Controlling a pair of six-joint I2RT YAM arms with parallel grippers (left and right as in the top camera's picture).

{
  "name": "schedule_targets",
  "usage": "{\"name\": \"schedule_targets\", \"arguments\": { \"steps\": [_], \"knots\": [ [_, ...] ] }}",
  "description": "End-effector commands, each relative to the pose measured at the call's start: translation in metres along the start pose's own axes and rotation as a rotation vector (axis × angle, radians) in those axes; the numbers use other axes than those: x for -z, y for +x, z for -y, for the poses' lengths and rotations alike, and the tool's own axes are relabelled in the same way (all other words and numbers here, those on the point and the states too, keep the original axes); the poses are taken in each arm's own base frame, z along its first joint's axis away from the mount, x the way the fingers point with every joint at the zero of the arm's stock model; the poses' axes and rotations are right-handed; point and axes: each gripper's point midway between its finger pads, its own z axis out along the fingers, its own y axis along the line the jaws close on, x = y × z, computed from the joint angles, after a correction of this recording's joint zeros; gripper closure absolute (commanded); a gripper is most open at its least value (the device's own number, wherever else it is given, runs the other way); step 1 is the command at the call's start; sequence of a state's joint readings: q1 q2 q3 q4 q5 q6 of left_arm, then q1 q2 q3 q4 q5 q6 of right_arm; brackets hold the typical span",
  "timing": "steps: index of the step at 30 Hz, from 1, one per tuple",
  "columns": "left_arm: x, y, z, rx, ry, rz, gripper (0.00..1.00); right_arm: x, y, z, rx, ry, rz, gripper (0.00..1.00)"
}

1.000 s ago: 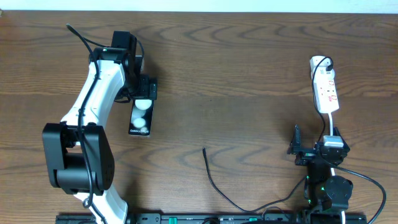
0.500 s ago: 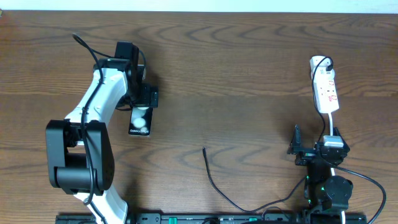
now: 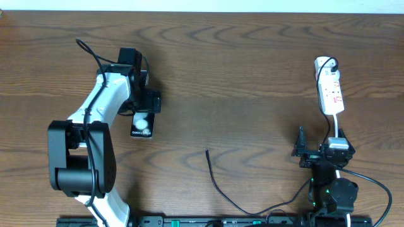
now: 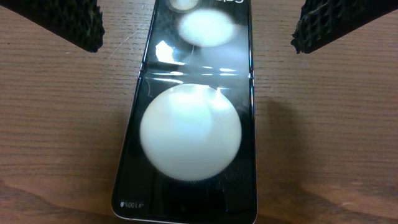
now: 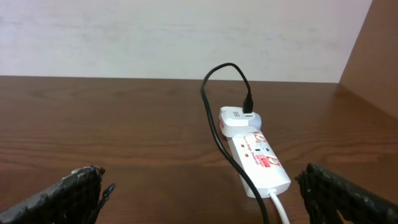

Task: Plug charger to phone and switch on socket
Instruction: 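Lower the left gripper onto the phone, centering its fingers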

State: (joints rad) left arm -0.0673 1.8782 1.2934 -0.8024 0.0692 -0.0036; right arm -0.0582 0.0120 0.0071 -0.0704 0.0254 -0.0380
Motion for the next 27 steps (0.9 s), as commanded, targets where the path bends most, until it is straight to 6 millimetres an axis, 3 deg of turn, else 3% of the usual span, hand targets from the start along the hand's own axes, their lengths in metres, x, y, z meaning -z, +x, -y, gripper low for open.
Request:
{"name": "schedule_targets", "arguments": {
  "steps": [1, 27],
  "knots": [
    [-0.0073, 0.0050, -0.0035, 0.020, -0.011, -0.021, 0.02, 0.0002, 0.0006, 0.0009, 0.008, 0.003, -0.001, 0.01],
    [-0.0104, 0.0084, -0.0038, 0.020, -0.012, -0.028, 0.02, 0.0002, 0.0006, 0.0009, 0.008, 0.003, -0.001, 0.01]
  ]
}}
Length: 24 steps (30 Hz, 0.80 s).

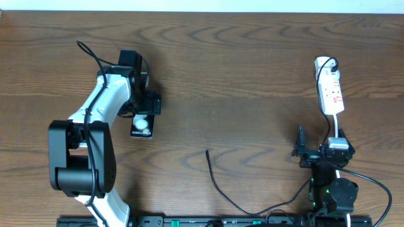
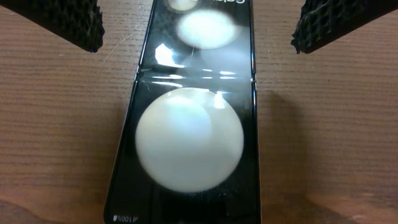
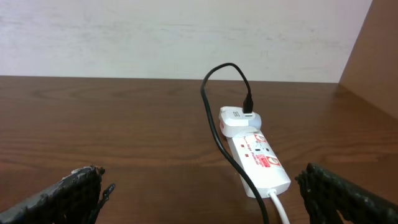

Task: Plug charger to phone and switch on socket
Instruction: 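Lower the left gripper onto the phone, centering its fingers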

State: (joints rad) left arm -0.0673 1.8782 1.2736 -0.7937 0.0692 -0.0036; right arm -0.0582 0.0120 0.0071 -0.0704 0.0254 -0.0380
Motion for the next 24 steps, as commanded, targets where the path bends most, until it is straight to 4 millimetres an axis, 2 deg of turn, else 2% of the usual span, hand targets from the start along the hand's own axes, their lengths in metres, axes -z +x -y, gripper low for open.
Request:
{"name": "schedule_targets", "arguments": {
  "steps": [1, 8, 19, 24],
  "knots": [
    [-0.006, 0.003, -0.003, 0.020, -0.011, -0.017, 0.02, 0.000, 0.001, 0.001, 0.008, 0.003, -0.001, 0.01],
    [-0.006, -0.007, -0.003, 0.020, -0.008, 0.025, 0.02, 0.000, 0.001, 0.001, 0.008, 0.003, -0.001, 0.01],
    [-0.006, -0.011, -0.003, 0.024, -0.007, 0.039, 0.02, 0.000, 0.001, 0.001, 0.008, 0.003, -0.001, 0.01],
    [-0.007, -0.011, -0.010, 0.024, -0.053, 0.042, 0.02, 0.000, 0.001, 0.001, 0.008, 0.003, -0.001, 0.01]
  ]
}}
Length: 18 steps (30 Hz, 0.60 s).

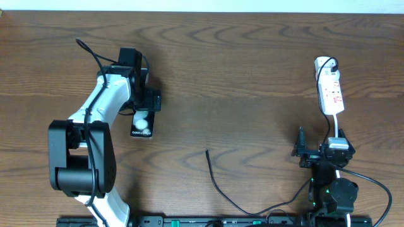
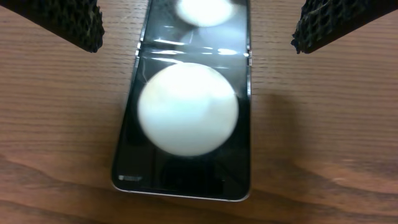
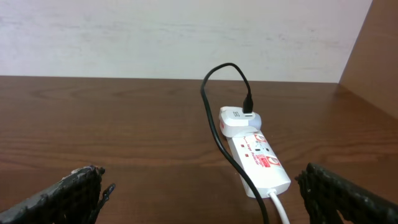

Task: Plug charger to phone and switch on socket
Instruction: 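Lower the left gripper onto the phone, centering its fingers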

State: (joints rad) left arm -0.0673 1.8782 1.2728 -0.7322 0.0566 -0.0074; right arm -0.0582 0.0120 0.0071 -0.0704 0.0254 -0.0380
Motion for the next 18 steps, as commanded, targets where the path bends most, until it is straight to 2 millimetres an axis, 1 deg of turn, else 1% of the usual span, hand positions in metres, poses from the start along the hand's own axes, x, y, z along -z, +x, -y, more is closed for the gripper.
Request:
{"name": "schedule_targets", "arguments": {
  "steps": [1, 9, 18],
  "knots": [
    [-0.008, 0.004, -0.009, 0.019, -0.044, -0.022, 0.02, 0.000, 0.001, 0.001, 0.008, 0.003, -0.001, 0.01],
    [-0.026, 0.013, -0.006, 0.004, -0.044, -0.077, 0.02, 0.000, 0.001, 0.001, 0.008, 0.003, -0.001, 0.01],
    [-0.028, 0.014, 0.001, -0.040, -0.042, -0.082, 0.02, 0.000, 0.001, 0.001, 0.008, 0.003, -0.001, 0.01]
  ]
}}
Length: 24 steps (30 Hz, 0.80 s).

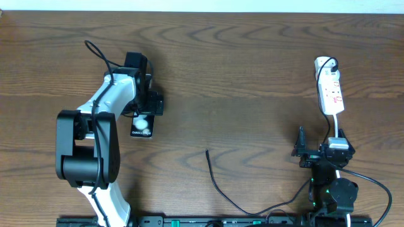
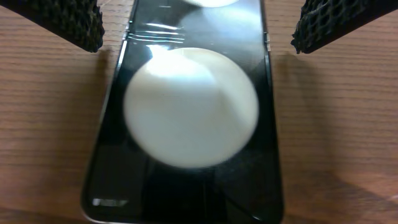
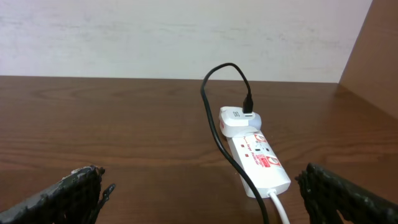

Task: Plug charger to phone and switch on socket
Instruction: 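Lower the left gripper onto the phone, centering its fingers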

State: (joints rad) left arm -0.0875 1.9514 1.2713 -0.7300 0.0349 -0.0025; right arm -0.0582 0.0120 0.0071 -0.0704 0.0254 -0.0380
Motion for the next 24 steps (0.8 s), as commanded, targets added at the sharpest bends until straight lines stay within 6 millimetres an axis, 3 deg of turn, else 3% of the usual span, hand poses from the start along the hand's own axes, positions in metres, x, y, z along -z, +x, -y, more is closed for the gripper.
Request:
{"name": "schedule_targets", "arguments": {
  "steps": [1, 16, 24],
  "knots": [
    [-0.003, 0.003, -0.002, -0.014, -0.017, -0.012, 0.02, 0.000, 0.001, 0.001, 0.008, 0.003, -0.001, 0.01],
    [-0.006, 0.003, -0.002, -0.010, -0.017, -0.012, 0.02, 0.000, 0.001, 0.001, 0.008, 0.003, -0.001, 0.01],
    [-0.016, 0.009, -0.002, -0.011, -0.019, -0.048, 0.02, 0.000, 0.001, 0.001, 0.008, 0.003, -0.001, 0.01]
  ]
}}
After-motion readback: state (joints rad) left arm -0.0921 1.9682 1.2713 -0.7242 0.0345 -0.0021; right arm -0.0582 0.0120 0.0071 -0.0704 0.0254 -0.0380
